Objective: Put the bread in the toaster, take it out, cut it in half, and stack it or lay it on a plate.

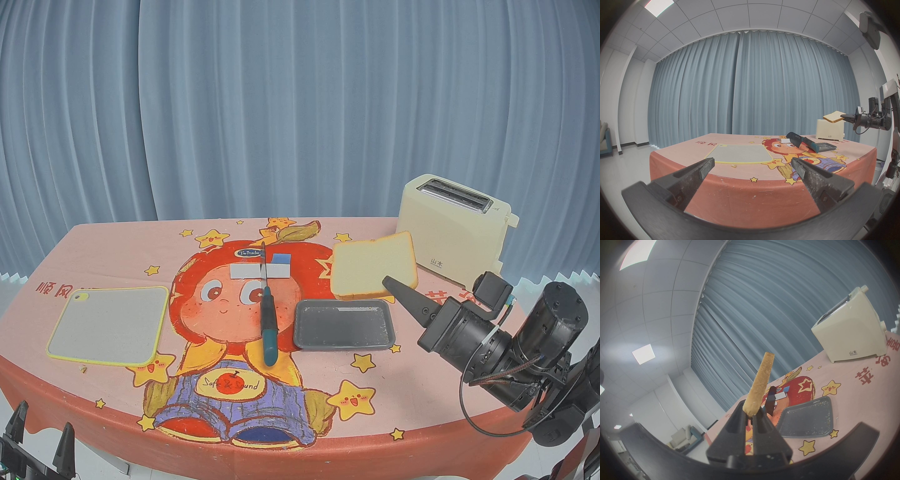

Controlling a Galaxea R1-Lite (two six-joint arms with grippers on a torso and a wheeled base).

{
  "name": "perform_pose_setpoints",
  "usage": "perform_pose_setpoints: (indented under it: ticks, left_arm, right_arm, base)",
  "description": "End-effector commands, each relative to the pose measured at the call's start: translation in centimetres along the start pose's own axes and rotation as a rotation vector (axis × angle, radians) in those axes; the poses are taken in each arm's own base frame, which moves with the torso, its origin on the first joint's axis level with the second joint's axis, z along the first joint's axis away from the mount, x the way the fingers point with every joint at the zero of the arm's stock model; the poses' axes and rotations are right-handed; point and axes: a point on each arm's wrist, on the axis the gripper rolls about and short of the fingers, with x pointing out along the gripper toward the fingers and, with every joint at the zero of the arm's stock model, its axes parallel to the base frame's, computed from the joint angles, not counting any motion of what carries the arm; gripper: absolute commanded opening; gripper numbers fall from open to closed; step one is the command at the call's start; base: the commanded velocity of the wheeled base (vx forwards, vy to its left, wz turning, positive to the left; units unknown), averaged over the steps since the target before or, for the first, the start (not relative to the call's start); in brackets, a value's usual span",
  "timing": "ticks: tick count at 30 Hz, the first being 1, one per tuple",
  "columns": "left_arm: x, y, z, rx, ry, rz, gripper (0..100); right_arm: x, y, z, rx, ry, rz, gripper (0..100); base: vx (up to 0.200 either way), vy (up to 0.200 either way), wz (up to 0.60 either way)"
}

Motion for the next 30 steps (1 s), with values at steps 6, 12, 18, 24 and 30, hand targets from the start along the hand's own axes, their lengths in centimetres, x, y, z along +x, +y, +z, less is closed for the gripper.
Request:
perform_pose_setpoints:
  ticks: [6,12,18,24,30]
  left_arm:
    - [0.12,0.01,-0.49,0.000,0.016,0.001,100]
    - [0.12,0.01,-0.49,0.000,0.016,0.001,100]
    - [0.12,0.01,-0.49,0.000,0.016,0.001,100]
    - [0.12,0.01,-0.49,0.000,0.016,0.001,100]
    - [0.12,0.01,-0.49,0.000,0.016,0.001,100]
  right_arm:
    - [-0.45,-0.09,-0.22,-0.075,0.014,-0.003,0]
    - [-0.60,-0.08,-0.12,-0.103,-0.014,0.018,0]
    - [-0.72,-0.16,-0.26,-0.134,-0.012,0.016,0]
    - [-0.84,-0.06,-0.12,-0.138,-0.017,0.019,0]
    - [-0.90,0.02,-0.03,-0.138,-0.021,0.022,0]
  base:
    - [0.000,0.000,0.00]
    - [0.000,0.000,0.00]
    - [0.000,0.000,0.00]
    - [0.000,0.000,0.00]
    - [0.000,0.000,0.00]
